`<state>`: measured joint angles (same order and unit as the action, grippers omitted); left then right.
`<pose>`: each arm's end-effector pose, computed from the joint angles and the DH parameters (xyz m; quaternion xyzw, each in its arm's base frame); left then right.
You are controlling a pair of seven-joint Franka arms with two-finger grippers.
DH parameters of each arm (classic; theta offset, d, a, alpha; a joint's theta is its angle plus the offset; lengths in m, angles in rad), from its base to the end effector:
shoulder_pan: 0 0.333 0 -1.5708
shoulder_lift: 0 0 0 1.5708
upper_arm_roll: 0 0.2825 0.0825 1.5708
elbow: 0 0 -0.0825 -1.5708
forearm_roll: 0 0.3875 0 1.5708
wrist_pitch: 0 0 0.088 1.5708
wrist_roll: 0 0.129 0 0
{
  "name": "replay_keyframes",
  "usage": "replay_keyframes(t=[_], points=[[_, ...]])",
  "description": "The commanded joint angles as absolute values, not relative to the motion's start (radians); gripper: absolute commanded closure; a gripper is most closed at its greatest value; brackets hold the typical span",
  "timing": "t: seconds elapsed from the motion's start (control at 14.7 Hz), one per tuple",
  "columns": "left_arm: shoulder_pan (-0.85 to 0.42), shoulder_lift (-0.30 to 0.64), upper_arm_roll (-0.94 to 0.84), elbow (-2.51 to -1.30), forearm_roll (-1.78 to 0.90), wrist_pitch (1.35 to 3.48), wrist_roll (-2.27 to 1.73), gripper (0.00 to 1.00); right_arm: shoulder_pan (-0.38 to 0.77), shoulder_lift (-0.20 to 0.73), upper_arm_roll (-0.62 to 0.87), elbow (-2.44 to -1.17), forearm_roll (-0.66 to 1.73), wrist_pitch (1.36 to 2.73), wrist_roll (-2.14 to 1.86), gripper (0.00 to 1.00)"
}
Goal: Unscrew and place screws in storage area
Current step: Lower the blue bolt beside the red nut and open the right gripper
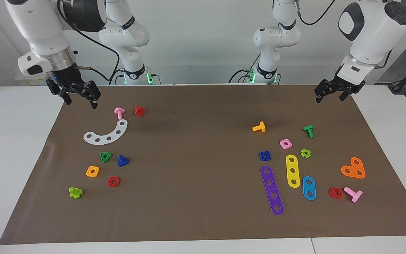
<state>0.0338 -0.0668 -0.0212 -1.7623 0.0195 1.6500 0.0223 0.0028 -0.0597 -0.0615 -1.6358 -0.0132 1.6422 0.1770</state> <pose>0.5402 0.0089 0.5212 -0.9997 0.0058 0.0229 0.0100 0.5487 -0.0347 0.5774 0.9925 -0.1173 0.0332 0.0028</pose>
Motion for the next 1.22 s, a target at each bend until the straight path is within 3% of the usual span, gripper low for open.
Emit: replay_keyframes(t=[0.0, 1.15], points=[[0.038, -0.098, -0.021, -1.798, 0.021, 1.660, 0.028, 0.00, -0.023, -0.041, -0.048, -1.569, 0.000, 1.578, 0.122, 0.00], [0.038, -0.098, -0.021, -1.798, 0.021, 1.661, 0.028, 0.00, 0.008, -0.052, -0.035, -1.580, -0.015, 1.546, 0.095, 0.00]])
